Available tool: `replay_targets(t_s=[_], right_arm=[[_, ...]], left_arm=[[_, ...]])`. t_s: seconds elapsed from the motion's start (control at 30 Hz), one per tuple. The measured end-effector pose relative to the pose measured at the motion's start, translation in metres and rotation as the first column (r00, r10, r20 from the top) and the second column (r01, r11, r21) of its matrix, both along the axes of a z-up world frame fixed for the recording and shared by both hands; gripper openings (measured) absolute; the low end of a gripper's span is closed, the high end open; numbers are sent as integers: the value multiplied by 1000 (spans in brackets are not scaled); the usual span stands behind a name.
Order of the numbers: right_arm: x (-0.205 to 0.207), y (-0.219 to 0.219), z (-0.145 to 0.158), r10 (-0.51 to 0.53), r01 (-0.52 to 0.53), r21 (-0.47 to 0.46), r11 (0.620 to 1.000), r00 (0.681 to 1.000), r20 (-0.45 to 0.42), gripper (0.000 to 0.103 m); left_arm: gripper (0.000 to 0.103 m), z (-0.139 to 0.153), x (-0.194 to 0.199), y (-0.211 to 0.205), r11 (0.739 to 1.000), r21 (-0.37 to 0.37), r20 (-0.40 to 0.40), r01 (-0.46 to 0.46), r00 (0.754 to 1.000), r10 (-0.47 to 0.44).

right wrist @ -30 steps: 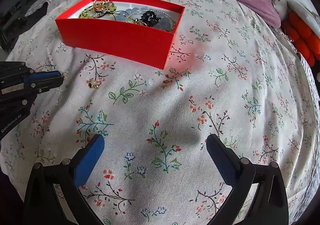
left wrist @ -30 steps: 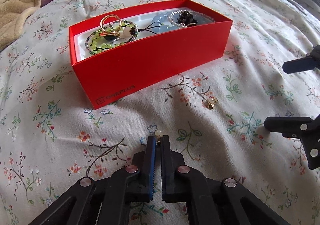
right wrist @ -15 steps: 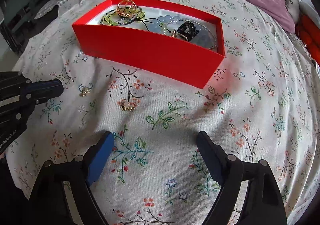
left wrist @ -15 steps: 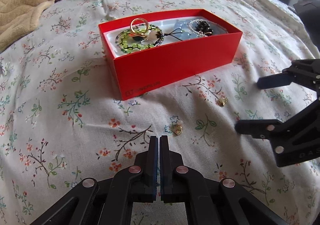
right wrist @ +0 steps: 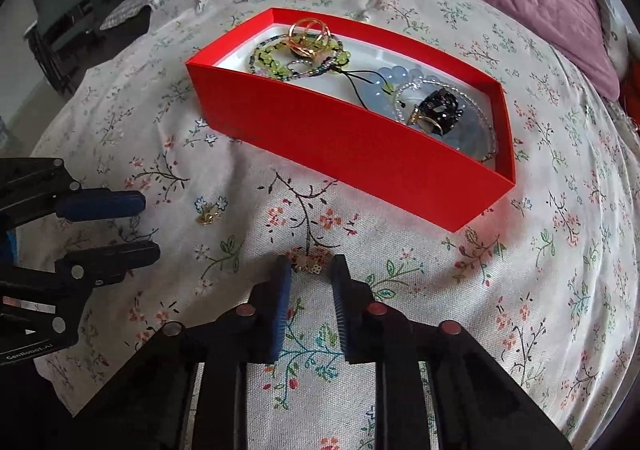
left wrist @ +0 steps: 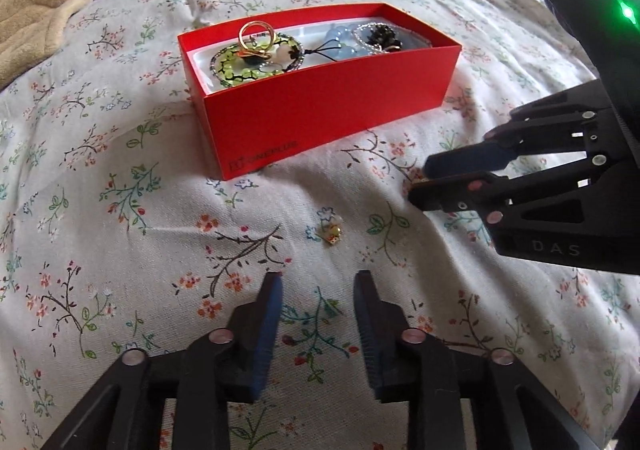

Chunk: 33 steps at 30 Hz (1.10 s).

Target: Organize jewelry

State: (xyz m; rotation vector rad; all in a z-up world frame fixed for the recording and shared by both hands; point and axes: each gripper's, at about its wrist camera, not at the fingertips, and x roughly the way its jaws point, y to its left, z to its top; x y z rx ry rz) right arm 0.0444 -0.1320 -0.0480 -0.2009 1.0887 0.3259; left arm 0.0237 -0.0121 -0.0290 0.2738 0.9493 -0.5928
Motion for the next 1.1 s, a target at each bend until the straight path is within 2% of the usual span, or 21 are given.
replay_targets(t_s=[0.03, 0.1, 0.2, 0.47, 0.6, 0.87, 0.9, 0.97, 1.03, 1.1], right_arm=[[0, 2, 1, 12, -12, 2, 1000, 1000, 0, 9], [-1, 3, 2, 22, -22, 6, 1000, 1000, -1, 5], [-4, 1, 6, 28, -29, 22, 999, 1000, 2, 0], [-15, -26, 24, -11, 9, 74, 997, 1000, 29, 0], [-20, -41, 23, -35, 35, 111, 993, 999, -1, 3], [-28, -41, 19, 0, 3, 110, 994, 1000, -24, 3], [-28, -42, 19, 0, 3, 109, 994, 1000, -26, 5], [-27, -42, 17, -6, 9, 102, 995, 1000, -29, 19], [-26, -44, 16, -25, 28, 103, 994, 999, -31, 53], [-25, -46, 16, -49, 51, 107, 993, 999, -24, 61]], left_arm=[[39, 0, 0, 0, 1000, -1, 0, 2, 1000, -2], [46, 1, -1, -2, 1000, -2, 2, 6, 1000, -6], [47, 0, -2, -3, 1000, -1, 5, 9, 1000, -9], [47, -1, 6, -3, 999, -40, -5, -14, 1000, 14], [47, -3, 14, -8, 998, -63, -21, -14, 1000, 13], [42, -17, 20, -26, 1000, 1, 12, -4, 1000, 4], [40, -17, 21, -28, 1000, 2, 17, -5, 1000, 5], [36, -19, 22, -31, 1000, 12, 31, -1, 1000, 1], [31, -20, 22, -33, 1000, 18, 38, 0, 999, 0], [28, -20, 22, -33, 1000, 19, 43, -3, 999, 2]])
